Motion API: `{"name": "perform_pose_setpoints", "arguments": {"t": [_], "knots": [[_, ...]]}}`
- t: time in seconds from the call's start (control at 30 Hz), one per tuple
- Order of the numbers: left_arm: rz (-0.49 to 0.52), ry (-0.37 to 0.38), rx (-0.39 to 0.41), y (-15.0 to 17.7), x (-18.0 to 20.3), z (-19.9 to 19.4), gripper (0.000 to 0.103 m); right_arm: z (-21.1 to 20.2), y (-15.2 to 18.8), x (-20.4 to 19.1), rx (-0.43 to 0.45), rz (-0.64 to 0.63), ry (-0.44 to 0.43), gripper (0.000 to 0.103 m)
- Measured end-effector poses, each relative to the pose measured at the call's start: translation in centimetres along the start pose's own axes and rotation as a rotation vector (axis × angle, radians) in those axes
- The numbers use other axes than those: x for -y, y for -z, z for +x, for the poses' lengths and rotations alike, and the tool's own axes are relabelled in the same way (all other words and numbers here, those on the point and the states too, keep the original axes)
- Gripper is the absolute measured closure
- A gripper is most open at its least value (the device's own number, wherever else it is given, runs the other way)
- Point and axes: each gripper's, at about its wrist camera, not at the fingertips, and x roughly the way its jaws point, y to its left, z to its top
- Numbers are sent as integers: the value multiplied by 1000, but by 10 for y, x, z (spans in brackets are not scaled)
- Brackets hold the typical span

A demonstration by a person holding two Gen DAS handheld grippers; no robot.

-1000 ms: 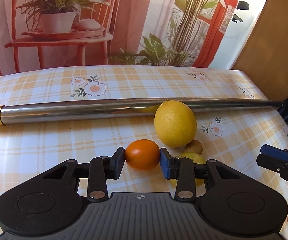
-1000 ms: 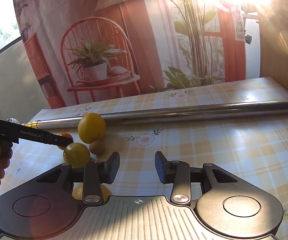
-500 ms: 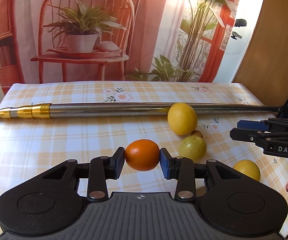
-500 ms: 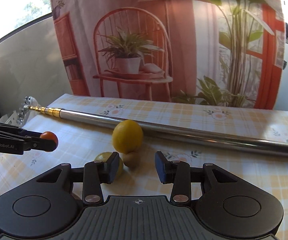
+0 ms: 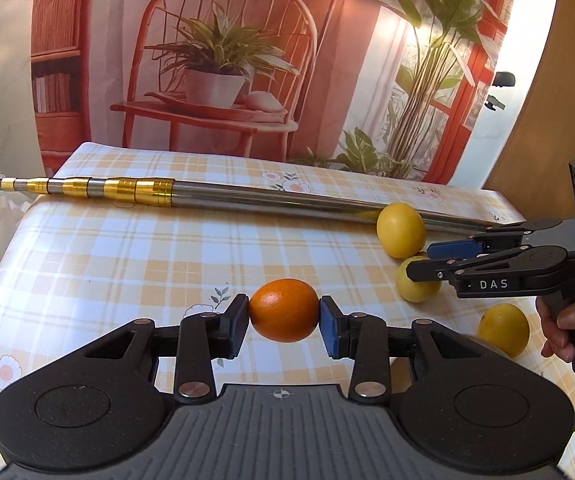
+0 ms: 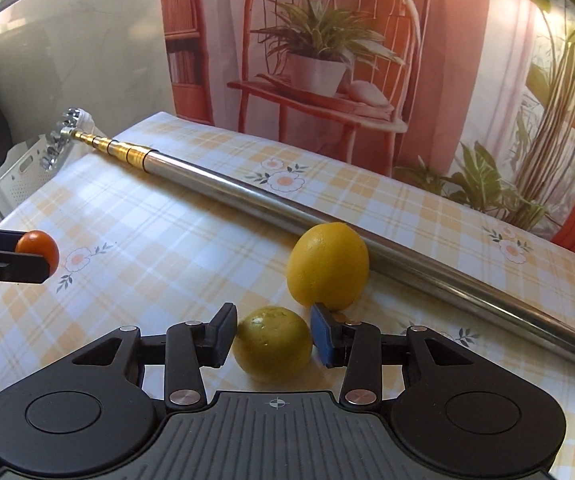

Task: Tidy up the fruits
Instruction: 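Grasp the yellow-green citrus with the right tool while the left tool carries the tangerine to the plate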

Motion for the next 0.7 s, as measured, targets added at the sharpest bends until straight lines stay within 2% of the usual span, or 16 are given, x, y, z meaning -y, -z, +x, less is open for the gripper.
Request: {"name": "perform_pose_setpoints", "arguments": {"t": [0.27, 0.53, 0.7], "knots": [[-11, 29, 14, 6, 0, -4, 63, 11, 4, -7, -71, -13, 43, 57], [5, 54, 12, 9, 5, -7, 63, 12, 3, -15, -85, -46, 77, 59], [14, 69, 9, 10, 8, -10, 63, 3, 6, -16, -59, -24, 83, 60]]}}
